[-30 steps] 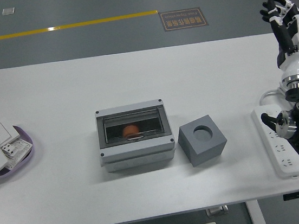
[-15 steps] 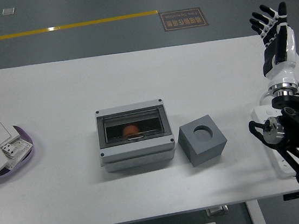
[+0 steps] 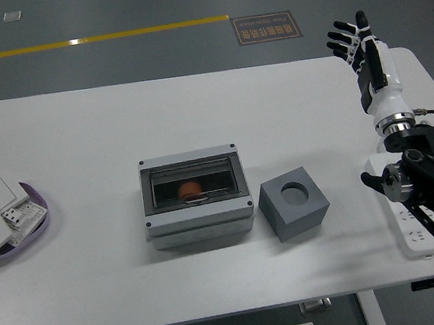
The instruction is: Pick up the cylinder from the cube,place it in the box,flap close box
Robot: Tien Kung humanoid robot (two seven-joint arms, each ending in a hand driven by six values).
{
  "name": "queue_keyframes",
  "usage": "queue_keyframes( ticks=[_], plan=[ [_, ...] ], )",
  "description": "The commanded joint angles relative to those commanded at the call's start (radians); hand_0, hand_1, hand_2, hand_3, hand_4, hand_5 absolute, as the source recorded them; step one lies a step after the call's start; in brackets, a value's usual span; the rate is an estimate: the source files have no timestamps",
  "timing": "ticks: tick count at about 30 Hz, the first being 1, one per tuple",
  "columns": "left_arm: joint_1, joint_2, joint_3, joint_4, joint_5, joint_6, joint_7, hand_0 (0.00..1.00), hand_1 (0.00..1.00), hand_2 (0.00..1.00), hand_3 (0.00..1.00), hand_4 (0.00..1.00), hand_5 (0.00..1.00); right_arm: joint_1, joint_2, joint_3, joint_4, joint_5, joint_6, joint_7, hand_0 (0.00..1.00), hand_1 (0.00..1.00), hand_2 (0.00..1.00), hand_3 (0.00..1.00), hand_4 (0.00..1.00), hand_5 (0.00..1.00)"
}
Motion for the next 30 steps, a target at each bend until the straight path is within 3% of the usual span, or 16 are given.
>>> queue_keyframes(
  ticks=[11, 21, 22, 27, 28, 30],
  plan=[
    [-0.013, 0.0, 0.008, 0.006, -0.01, -0.002, 0.001, 0.595, 0.623, 0.609, 0.626, 0.694, 0.28, 0.008, 0.028, -0.011, -0.003, -0.013, 0.0, 0.002, 0.856, 0.759, 0.763, 0.73, 0.59, 0.998],
    [-0.03, 0.003, 0.003, 0.007, 0.003, -0.007, 0.002, 0.595, 0.623, 0.609, 0.626, 0.694, 0.281, 0.015, 0.03, -0.036, 0.004, -0.026, -0.003, -0.01, 0.859, 0.755, 0.759, 0.72, 0.544, 0.998],
    [-0.031, 0.003, 0.002, 0.007, 0.007, -0.008, 0.003, 0.595, 0.623, 0.609, 0.624, 0.694, 0.278, 0.015, 0.03, -0.038, 0.005, -0.027, -0.004, -0.012, 0.858, 0.756, 0.759, 0.717, 0.523, 0.955],
    [-0.036, 0.005, -0.003, 0.008, 0.018, -0.013, 0.005, 0.595, 0.623, 0.609, 0.624, 0.694, 0.278, 0.014, 0.033, -0.047, 0.007, -0.042, -0.008, -0.021, 0.858, 0.756, 0.759, 0.717, 0.523, 0.955],
    [-0.037, 0.005, -0.003, 0.008, 0.019, -0.013, 0.005, 0.594, 0.622, 0.609, 0.624, 0.694, 0.278, 0.014, 0.033, -0.048, 0.007, -0.044, -0.009, -0.021, 0.856, 0.753, 0.756, 0.712, 0.514, 0.893],
    [-0.039, 0.004, -0.002, 0.007, 0.018, -0.013, 0.005, 0.594, 0.622, 0.609, 0.624, 0.694, 0.278, 0.014, 0.035, -0.049, 0.008, -0.046, -0.011, -0.021, 0.856, 0.753, 0.756, 0.712, 0.514, 0.893]
  ],
)
